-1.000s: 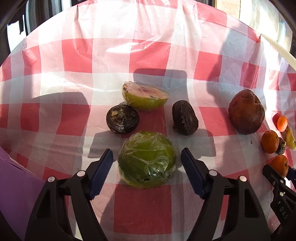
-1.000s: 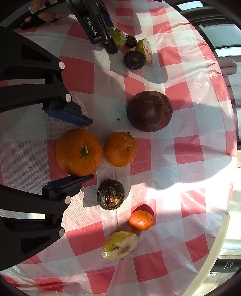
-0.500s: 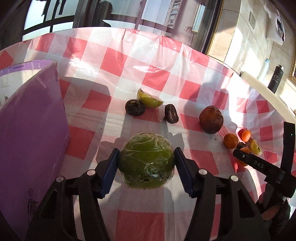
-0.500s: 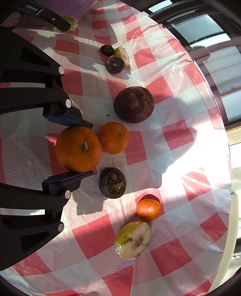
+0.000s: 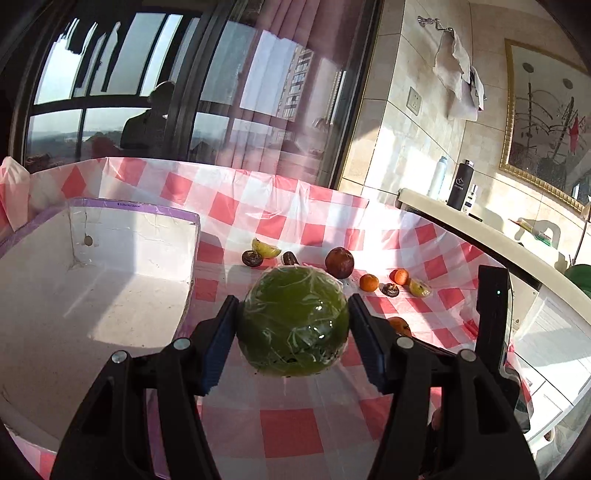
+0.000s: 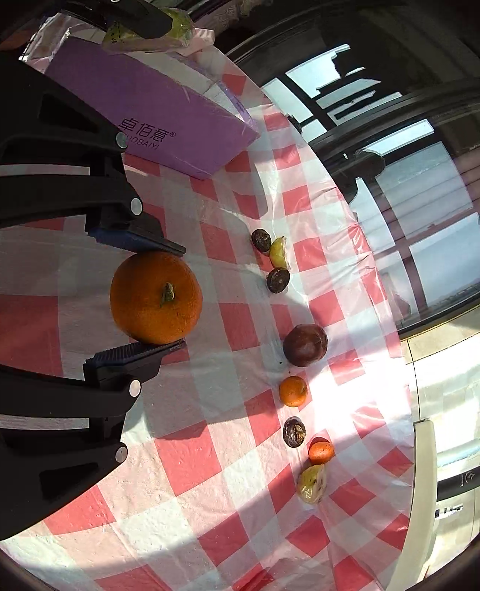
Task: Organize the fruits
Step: 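Carry the melon and orange into the white box and open both tools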
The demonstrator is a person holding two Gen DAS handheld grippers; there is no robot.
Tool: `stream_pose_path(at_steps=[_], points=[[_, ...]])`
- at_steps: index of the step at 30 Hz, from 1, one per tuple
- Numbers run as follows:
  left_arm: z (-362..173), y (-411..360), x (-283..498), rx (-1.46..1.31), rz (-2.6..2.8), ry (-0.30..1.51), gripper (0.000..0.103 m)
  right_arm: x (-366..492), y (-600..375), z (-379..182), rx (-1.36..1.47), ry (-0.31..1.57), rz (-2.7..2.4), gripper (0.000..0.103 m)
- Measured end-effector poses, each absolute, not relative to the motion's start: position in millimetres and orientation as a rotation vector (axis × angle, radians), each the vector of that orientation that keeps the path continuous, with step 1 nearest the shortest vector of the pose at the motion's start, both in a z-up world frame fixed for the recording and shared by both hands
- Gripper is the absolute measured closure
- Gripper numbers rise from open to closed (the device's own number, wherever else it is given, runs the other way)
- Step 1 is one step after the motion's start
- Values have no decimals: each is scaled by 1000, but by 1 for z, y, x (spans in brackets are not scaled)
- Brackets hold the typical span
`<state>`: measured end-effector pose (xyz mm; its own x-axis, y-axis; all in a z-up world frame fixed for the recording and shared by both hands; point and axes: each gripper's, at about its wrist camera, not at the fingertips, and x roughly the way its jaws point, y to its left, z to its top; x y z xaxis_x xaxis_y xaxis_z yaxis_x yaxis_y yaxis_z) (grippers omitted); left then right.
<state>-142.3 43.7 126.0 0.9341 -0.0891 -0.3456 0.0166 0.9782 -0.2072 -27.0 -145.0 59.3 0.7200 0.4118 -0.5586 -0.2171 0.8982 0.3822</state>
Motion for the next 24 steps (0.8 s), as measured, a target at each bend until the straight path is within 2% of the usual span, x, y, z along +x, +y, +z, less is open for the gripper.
stream_pose_path(at_steps=[6,10,15,24], points=[[163,83,-183,-242,-14,270,43,-60,-88,107,259,607,516,59],[167,113,-196,-236,78,257,43,-80,-44,127,215,586,626,59],[153,161,-189,-251,234,356,43,-102,18,143,87,558,715,59],[129,214,-181,-232,381,475,43,-99,83,128,-121,582,679,59]])
